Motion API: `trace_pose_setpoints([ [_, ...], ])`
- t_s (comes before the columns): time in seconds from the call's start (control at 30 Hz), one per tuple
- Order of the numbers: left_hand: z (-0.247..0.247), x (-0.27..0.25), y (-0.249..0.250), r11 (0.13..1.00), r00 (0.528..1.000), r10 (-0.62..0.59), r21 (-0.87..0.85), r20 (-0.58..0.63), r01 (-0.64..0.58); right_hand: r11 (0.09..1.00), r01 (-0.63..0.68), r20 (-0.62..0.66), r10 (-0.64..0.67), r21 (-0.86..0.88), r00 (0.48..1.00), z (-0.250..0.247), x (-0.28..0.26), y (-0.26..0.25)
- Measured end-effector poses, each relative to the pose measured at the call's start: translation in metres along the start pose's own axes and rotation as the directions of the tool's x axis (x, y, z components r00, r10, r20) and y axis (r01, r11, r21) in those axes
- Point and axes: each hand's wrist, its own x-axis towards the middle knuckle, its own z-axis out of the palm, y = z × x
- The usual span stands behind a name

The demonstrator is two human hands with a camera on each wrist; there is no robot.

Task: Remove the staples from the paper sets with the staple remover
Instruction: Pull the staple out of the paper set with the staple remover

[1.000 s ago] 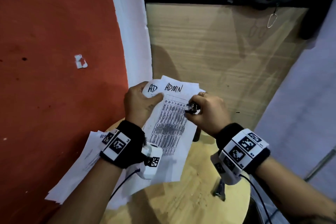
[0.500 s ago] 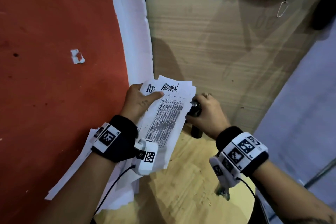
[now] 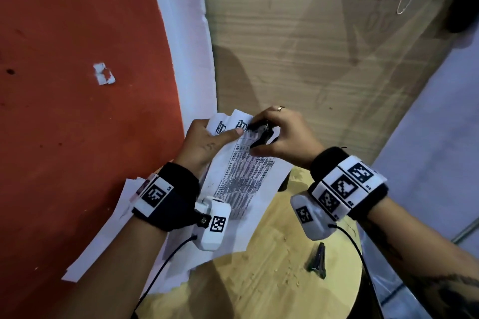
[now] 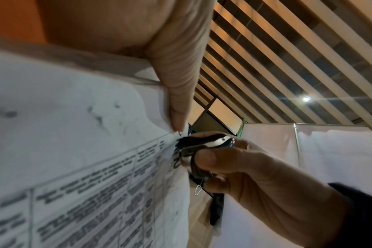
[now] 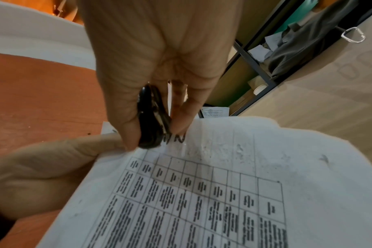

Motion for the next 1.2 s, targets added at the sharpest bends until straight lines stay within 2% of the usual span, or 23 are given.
trace_pose_setpoints([
  [0.07, 0.002, 0.0, -0.002, 0.999, 0.999, 0.045, 0.006, -0.001, -0.045, 0.999, 0.048, -0.083, -0.048, 0.003, 0.995, 0.001, -0.005, 0.0],
  [0.17, 0.001, 0.006, -0.005, 0.998, 0.998, 0.053, 0.027, -0.018, -0.052, 0.986, 0.164, -0.214, -0.169, -0.043, 0.962, 0.002, -0.01, -0.006],
  [0.33, 0.008, -0.001, 0.006, 0.997, 0.997, 0.074, 0.015, 0.018, -0.074, 0.952, 0.262, -0.252, -0.296, -0.158, 0.922, 0.003, -0.014, -0.02],
  [0.43, 0.008, 0.001, 0.007, 0.995, 0.995, 0.098, 0.037, -0.035, -0.097, 0.938, 0.303, -0.248, -0.339, -0.17, 0.908, 0.0, -0.014, -0.025],
  [0.6, 0.009, 0.0, 0.008, 0.995, 0.993, 0.099, 0.019, -0.06, -0.098, 0.927, 0.313, -0.242, -0.358, -0.204, 0.902, -0.003, -0.013, -0.03],
  [0.8, 0.01, 0.0, 0.007, 0.993, 0.985, 0.09, 0.087, -0.149, -0.078, 0.916, 0.311, -0.227, -0.369, -0.253, 0.901, -0.002, -0.015, -0.032],
  [1.0, 0.009, -0.001, 0.009, 0.992, 0.989, 0.086, 0.103, -0.117, -0.074, 0.902, 0.323, -0.205, -0.387, -0.286, 0.899, -0.007, -0.015, -0.035],
  [1.2, 0.013, -0.01, 0.019, 0.998, 0.998, 0.053, 0.025, -0.029, -0.052, 0.912, 0.314, -0.215, -0.373, -0.266, 0.903, -0.009, -0.018, -0.033],
])
